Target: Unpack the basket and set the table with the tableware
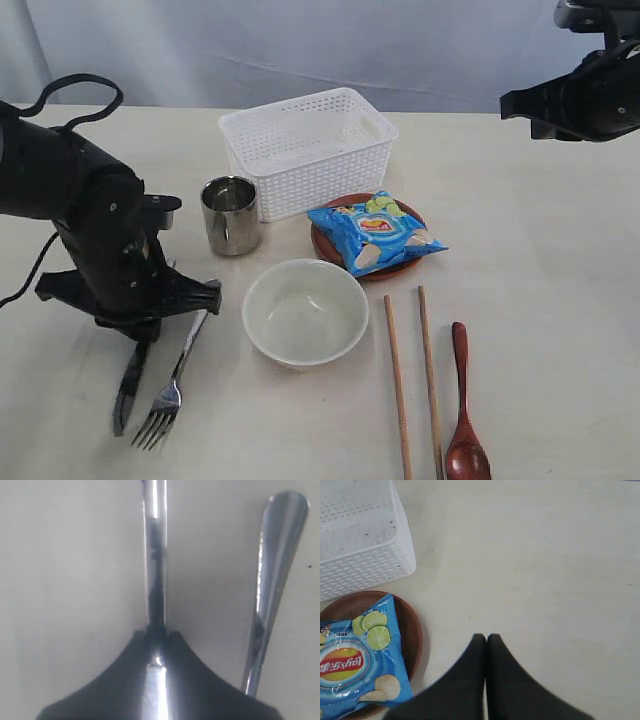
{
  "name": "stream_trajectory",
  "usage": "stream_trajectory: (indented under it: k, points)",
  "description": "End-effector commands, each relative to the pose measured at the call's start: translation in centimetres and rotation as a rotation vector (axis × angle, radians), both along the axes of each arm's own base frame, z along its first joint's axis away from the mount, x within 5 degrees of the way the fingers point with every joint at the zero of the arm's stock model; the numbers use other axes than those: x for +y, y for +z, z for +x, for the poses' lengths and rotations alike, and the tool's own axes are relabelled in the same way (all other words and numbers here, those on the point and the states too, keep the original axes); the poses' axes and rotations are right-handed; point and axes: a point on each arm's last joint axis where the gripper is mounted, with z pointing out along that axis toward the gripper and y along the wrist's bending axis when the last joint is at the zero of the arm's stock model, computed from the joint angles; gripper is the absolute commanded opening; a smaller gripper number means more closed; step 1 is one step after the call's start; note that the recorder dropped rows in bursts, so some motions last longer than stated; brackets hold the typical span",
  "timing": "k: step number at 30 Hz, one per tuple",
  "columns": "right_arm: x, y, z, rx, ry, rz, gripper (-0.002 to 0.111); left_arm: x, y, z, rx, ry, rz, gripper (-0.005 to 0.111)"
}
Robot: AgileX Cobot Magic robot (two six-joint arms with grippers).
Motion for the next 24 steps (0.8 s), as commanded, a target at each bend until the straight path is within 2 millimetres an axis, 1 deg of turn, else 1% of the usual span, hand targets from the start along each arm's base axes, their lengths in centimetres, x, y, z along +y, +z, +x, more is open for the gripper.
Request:
stream_trajectory:
  k: [1, 3, 5, 6, 7, 8, 10, 13, 17, 21, 24]
  points:
    - [0.1, 0.1, -0.2, -0.001, 0.013, -0.008, 0.000, -0.3, -0.1, -0.4, 0.042, 0.116, -0.031, 0.000]
    - [0.1, 0.1, -0.2, 0.004, 0.014, -0.008, 0.000, -0.3, -0.1, -0.4, 0.042, 0.114, -0.031, 0.004]
    - [0.1, 0.1, -0.2, 0.004, 0.014, -0.008, 0.000, -0.3, -0.1, -0.4, 0.042, 0.114, -0.031, 0.018]
    - [0.1, 0.1, -0.2, 0.004, 0.018, -0.011, 0.000, -0.3, -0.1, -0.4, 0.042, 0.108, -0.031, 0.029]
    - [0.1, 0.1, -0.2, 0.004, 0.018, -0.011, 0.000, -0.3, -0.1, -0.4, 0.042, 0.106, -0.030, 0.035]
    - [0.1, 0.1, -0.2, 0.004, 0.018, -0.011, 0.000, -0.3, -0.1, -0.4, 0.040, 0.092, -0.026, 0.044]
    - [0.1, 0.1, -0.3, 0.006, 0.019, -0.011, 0.000, -0.3, -0.1, -0.3, 0.034, 0.071, -0.018, 0.051]
    - [0.1, 0.1, -0.3, 0.009, 0.020, -0.011, 0.000, -0.4, 0.6, 0.3, 0.020, 0.051, 0.004, 0.053]
    - [0.1, 0.1, -0.3, 0.009, 0.020, -0.011, 0.000, -0.9, 2.4, 0.9, -0.004, 0.057, -0.018, 0.053]
    - [0.1, 0.1, -0.3, 0.009, 0.020, -0.011, 0.000, -2.1, 4.1, 0.0, -0.060, -0.007, -0.045, 0.053]
    - [0.1, 0.1, -0.3, 0.009, 0.020, -0.011, 0.000, -3.5, 4.5, -1.0, -0.070, -0.068, -0.054, 0.053]
